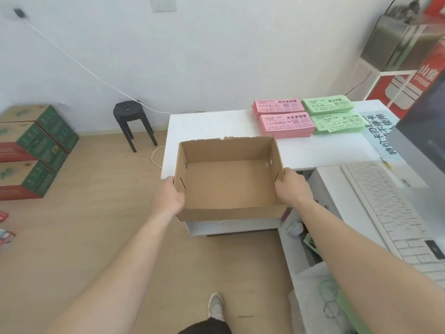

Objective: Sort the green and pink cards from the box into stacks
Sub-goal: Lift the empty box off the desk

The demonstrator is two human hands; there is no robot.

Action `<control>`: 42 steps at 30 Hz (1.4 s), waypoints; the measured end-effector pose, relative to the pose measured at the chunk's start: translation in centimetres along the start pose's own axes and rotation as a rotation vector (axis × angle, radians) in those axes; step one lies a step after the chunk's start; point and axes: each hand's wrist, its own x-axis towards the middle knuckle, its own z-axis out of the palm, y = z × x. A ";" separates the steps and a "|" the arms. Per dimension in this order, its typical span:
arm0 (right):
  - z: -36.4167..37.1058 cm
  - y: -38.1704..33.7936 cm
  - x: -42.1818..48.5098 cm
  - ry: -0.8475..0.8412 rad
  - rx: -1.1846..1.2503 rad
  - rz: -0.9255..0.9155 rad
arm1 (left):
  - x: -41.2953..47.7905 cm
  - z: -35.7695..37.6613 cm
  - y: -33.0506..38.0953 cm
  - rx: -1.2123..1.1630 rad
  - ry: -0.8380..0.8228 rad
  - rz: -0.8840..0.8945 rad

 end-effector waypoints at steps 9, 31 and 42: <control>5.3 9.8 -9.4 -0.125 -0.030 0.120 | -9.9 7.4 -6.4 -0.076 -0.181 -0.135; 43.7 26.9 6.3 -0.233 0.222 0.293 | 5.8 41.0 -31.8 -0.237 -0.356 -0.334; 56.7 30.9 24.2 -0.124 0.503 0.185 | 19.7 54.2 -36.0 -0.428 -0.230 -0.181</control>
